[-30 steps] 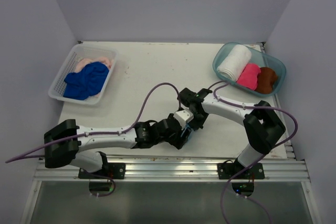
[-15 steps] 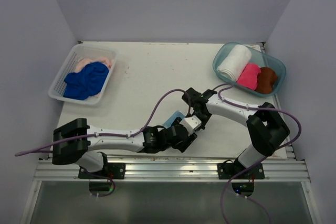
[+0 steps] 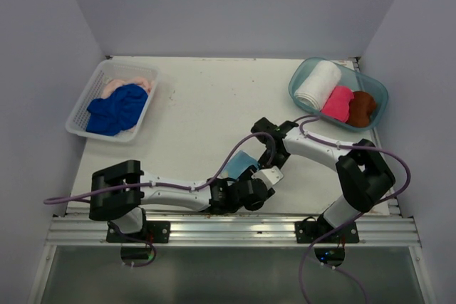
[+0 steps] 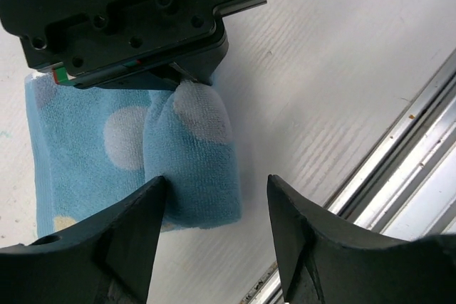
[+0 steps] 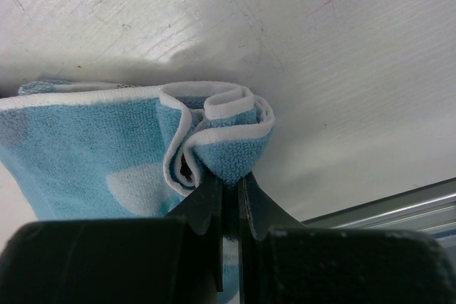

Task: Roll the towels
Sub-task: Roll the towel

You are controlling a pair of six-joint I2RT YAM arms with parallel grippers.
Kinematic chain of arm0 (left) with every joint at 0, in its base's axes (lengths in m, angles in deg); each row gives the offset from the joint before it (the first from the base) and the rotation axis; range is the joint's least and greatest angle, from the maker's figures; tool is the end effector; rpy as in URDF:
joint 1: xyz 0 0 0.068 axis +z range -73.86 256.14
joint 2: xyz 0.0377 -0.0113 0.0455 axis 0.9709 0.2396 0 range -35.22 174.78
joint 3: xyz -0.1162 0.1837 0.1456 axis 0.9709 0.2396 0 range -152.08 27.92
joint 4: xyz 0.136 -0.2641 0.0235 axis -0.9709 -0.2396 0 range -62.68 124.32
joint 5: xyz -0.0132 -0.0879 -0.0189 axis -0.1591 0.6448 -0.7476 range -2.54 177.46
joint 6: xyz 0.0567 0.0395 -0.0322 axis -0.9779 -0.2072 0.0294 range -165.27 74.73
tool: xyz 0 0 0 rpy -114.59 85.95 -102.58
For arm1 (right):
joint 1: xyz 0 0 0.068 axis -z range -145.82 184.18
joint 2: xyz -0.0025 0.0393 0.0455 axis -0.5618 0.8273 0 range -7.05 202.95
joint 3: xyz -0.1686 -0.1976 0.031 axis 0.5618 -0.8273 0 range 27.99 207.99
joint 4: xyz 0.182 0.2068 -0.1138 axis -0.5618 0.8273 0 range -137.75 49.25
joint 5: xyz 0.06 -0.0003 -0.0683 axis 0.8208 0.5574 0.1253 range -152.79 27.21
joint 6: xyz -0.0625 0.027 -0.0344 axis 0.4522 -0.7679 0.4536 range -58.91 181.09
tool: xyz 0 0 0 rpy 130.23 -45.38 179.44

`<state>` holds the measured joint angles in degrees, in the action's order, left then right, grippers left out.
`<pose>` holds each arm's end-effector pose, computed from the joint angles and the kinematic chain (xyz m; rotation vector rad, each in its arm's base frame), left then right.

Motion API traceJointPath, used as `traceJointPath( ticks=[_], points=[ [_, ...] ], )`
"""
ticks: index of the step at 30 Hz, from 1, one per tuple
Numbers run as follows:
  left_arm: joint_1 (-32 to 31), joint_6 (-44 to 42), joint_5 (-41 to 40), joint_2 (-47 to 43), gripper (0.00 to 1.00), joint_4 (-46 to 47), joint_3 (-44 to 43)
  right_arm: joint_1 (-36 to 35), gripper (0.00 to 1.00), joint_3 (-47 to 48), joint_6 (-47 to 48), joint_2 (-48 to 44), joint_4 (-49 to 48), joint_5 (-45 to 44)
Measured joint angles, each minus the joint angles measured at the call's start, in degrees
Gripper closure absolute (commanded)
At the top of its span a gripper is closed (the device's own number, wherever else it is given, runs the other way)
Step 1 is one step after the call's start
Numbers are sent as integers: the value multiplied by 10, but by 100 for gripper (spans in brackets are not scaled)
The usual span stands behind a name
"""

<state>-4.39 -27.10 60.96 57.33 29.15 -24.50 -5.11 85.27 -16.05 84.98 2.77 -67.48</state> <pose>0.0908 -0.3696 0.1350 0.9895 2.0607 -0.3609 0.2414 0.1907 0.1154 0.9870 2.8631 0.0407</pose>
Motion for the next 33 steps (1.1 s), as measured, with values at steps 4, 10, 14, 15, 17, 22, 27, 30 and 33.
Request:
traceJointPath(
  ticks=[4, 10, 14, 15, 17, 22, 27, 30, 33],
  points=[
    [0, -7, -23, 26, 47, 0, -6, 0, 100, -3, 0, -3, -3, 2],
    [-1, -14, -62, 59, 61, 0, -10, 0, 100, -5, 0, -7, -5, 3],
    [-2, -9, -72, 64, 85, 0, -14, 1, 98, -11, 4, -12, -14, 5],
    [0, -7, -70, 64, 95, 0, -14, 1, 94, -16, 9, -15, -21, 8],
    [9, -2, -47, 61, 100, 2, -13, 3, 77, -29, 15, -26, -38, 12],
    [81, 22, 66, 2, 100, 32, 34, 4, 53, -82, 40, -89, -103, 11],
    [158, 56, 169, -24, 100, 65, 67, 4, 39, -121, 63, -162, -167, 3],
    [174, 80, 226, -24, 100, 102, 89, 4, 35, -156, 69, -209, -202, 2],
    [191, 109, 279, -24, 100, 143, 111, 4, 33, -195, 71, -253, -238, 1]
  ],
)
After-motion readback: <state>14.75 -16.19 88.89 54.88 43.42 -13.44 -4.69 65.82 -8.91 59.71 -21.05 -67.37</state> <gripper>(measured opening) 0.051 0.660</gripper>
